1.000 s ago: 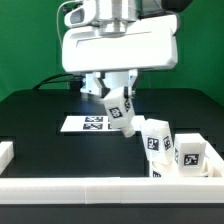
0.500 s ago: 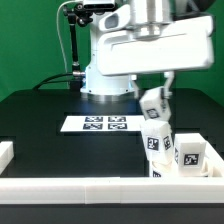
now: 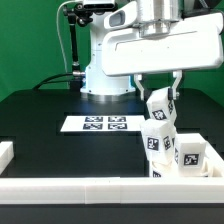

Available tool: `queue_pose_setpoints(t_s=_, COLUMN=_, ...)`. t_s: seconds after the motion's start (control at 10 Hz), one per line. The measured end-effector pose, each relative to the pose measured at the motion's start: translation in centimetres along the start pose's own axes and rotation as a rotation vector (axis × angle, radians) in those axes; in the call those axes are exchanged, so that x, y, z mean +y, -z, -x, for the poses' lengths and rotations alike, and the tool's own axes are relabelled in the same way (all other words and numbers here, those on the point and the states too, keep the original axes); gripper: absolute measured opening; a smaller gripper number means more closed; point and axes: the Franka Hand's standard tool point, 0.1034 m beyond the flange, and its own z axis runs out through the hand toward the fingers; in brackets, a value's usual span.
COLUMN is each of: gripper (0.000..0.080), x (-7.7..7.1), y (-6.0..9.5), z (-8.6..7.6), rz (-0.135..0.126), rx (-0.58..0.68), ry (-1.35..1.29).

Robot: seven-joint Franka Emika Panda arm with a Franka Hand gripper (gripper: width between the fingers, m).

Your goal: Assemble stool

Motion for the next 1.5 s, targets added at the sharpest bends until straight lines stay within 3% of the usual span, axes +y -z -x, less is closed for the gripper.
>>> queue_pose_setpoints(t_s=0.2, gripper=0.0327, x=-2.9, y=1.4, z=0.2, rz=0.001, rx=-0.053, ry=0.0)
queue_pose_setpoints(t_s=0.4, gripper=0.0327, x=-5.5, y=1.5, z=1.1, rz=-0.001, rx=-0.064, ry=0.023)
queue_pose_setpoints(t_s=0.7, gripper=0.0327, x=-5.9, y=1.3, z=0.9, rz=-0.014, rx=-0.028, ry=0.024)
queue_pose_setpoints(t_s=0.8, gripper=0.0327, x=-6.5, y=1.2, z=0.9, rz=-0.036, rx=0.027, ry=0.021)
queue_pose_setpoints(t_s=0.9, gripper=0.0327, x=-7.3, y=0.8, z=1.9, rz=-0.042, rx=0.072, ry=0.063)
queue_pose_setpoints(t_s=1.0, gripper=0.0327, x=-8.3, y=0.3, z=2.8, rz=-0.039, rx=0.113, ry=0.121)
queue_pose_setpoints(t_s=1.2, gripper=0.0327, x=-7.4, y=-0.2, z=1.6, rz=-0.011, rx=0.142, ry=0.235)
queue_pose_setpoints(t_s=1.5, gripper=0.0327, x=-7.3, y=-0.2, z=1.4, rz=-0.011, rx=0.144, ry=0.237)
